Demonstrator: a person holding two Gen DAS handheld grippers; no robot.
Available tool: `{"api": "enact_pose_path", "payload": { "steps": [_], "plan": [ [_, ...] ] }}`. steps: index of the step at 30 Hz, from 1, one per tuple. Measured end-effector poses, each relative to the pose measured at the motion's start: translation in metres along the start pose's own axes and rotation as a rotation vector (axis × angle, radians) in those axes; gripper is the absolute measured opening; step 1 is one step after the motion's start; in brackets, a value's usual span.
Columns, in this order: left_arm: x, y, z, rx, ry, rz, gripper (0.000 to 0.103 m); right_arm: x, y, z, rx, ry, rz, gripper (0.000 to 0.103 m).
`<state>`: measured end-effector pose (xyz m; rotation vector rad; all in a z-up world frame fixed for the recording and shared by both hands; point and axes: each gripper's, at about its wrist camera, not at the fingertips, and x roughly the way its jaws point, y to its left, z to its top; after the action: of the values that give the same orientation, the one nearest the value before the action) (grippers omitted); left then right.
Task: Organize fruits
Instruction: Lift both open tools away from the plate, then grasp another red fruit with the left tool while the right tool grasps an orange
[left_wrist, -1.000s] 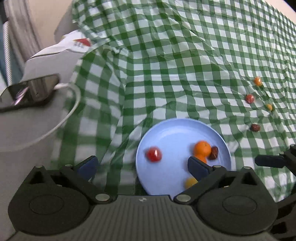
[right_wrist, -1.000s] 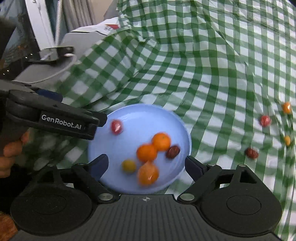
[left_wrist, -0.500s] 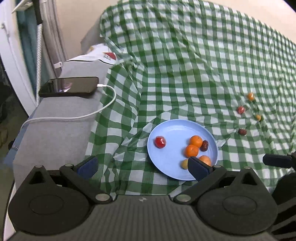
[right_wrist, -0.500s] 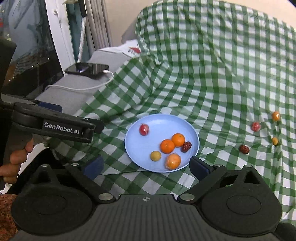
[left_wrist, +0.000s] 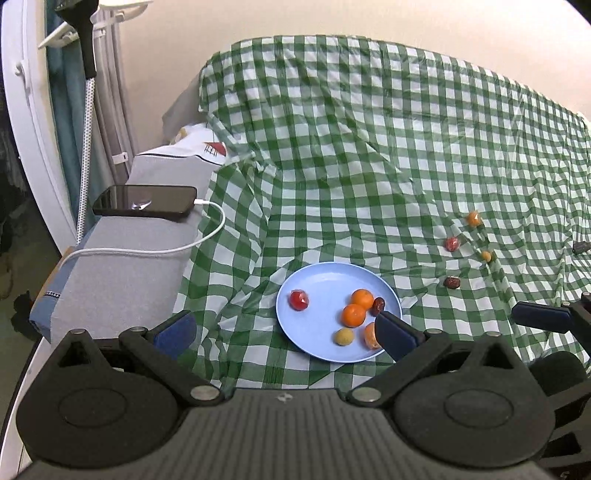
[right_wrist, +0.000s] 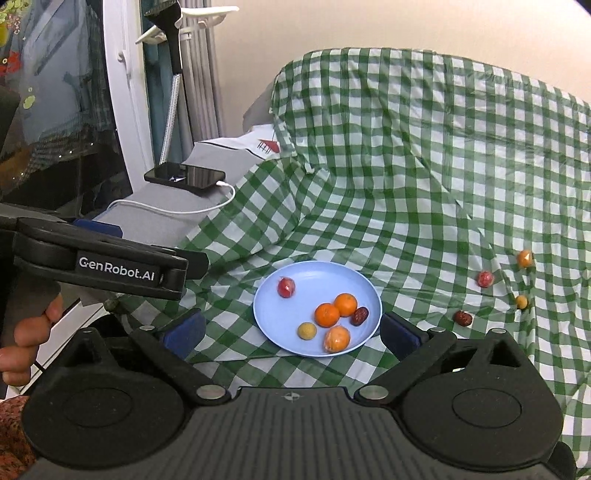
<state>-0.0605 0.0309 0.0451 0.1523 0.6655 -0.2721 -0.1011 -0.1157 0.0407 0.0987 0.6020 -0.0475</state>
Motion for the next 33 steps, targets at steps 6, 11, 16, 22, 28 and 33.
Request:
{"api": "enact_pose_path", "payload": {
  "steps": [6, 11, 16, 22, 28, 33],
  "plan": [
    [-0.007, 0.003, 0.0, -0.007, -0.02, 0.0, 0.103, -0.007, 0.005, 0.0, -0.009, -0.014, -0.007, 0.1],
    [-0.01, 0.005, 0.0, -0.014, -0.028, 0.002, 0.103, -0.008, 0.009, 0.001, -0.021, -0.015, -0.006, 0.1],
    [-0.008, 0.007, 0.0, -0.016, -0.023, 0.0, 0.103, -0.005, 0.009, 0.0, -0.021, -0.005, -0.004, 0.1],
    [0.0, 0.009, -0.003, -0.02, 0.002, -0.001, 0.103, 0.004, 0.006, -0.001, -0.009, 0.015, -0.004, 0.1],
    [0.015, 0.006, -0.002, -0.002, 0.047, 0.003, 0.103, 0.015, -0.002, -0.005, 0.025, 0.032, -0.003, 0.1],
    [0.033, -0.005, 0.002, 0.024, 0.093, 0.005, 0.103, 0.029, -0.025, -0.008, 0.096, 0.04, -0.026, 0.1]
  ]
}}
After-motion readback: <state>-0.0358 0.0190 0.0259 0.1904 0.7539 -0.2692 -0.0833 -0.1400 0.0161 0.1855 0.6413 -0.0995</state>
